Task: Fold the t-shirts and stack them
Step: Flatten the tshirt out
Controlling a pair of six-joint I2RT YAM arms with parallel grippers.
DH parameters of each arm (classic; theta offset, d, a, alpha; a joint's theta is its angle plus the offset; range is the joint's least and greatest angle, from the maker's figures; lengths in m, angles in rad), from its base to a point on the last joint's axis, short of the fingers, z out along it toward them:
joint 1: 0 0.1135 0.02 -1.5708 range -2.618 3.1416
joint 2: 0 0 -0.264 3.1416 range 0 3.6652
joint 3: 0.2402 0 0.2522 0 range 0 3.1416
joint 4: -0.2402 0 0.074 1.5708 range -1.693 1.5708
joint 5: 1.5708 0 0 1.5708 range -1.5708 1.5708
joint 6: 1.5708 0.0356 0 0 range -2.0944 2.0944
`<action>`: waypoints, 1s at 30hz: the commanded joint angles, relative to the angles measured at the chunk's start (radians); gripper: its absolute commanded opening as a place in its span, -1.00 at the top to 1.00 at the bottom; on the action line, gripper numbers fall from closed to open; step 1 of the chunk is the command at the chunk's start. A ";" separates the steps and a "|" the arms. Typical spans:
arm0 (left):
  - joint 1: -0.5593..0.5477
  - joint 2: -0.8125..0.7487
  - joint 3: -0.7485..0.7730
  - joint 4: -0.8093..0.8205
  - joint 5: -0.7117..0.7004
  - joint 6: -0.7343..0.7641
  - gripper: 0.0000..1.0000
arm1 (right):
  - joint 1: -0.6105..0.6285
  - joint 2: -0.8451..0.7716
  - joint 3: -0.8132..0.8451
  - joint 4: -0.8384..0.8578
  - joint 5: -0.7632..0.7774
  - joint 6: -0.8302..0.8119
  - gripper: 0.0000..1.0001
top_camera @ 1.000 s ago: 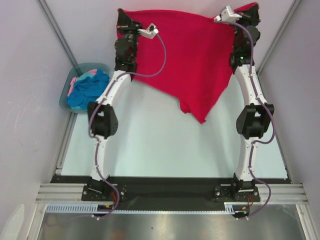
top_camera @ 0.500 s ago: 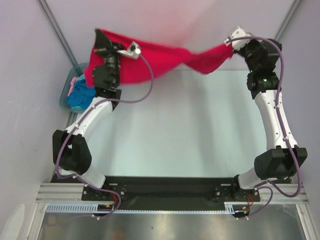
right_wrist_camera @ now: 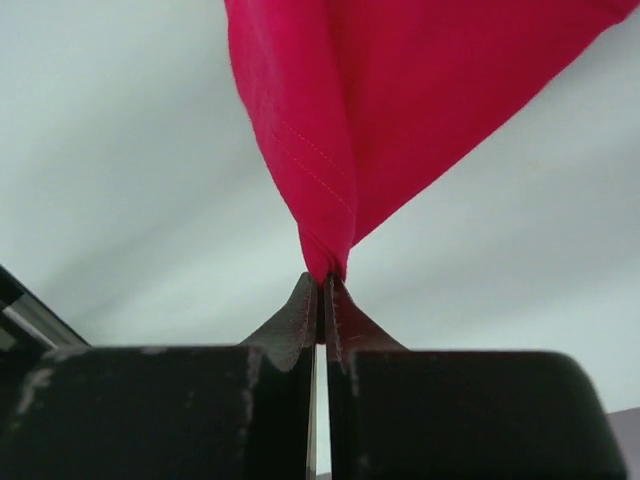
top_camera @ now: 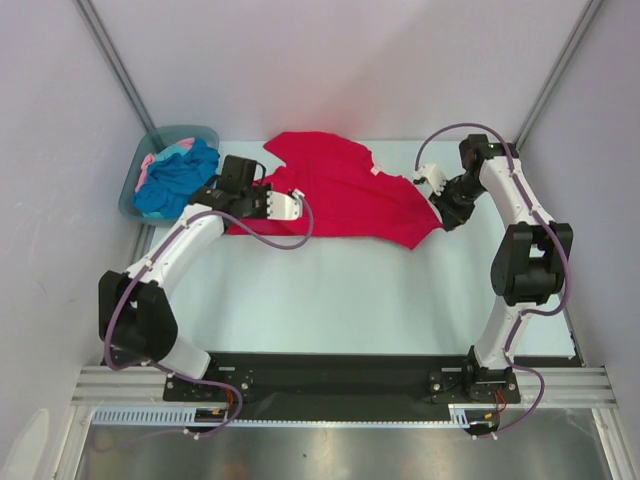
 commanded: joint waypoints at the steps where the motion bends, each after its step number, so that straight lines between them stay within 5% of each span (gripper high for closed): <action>1: -0.018 -0.015 0.127 -0.347 0.096 -0.026 1.00 | -0.001 -0.006 0.129 -0.232 0.015 -0.067 1.00; 8: -0.018 0.183 0.426 -0.771 0.162 -0.033 1.00 | 0.007 0.022 0.091 -0.295 0.239 -0.144 1.00; 30: -0.089 0.269 0.482 -0.819 0.162 0.037 0.99 | -0.260 0.027 -0.335 -0.257 0.562 -0.185 1.00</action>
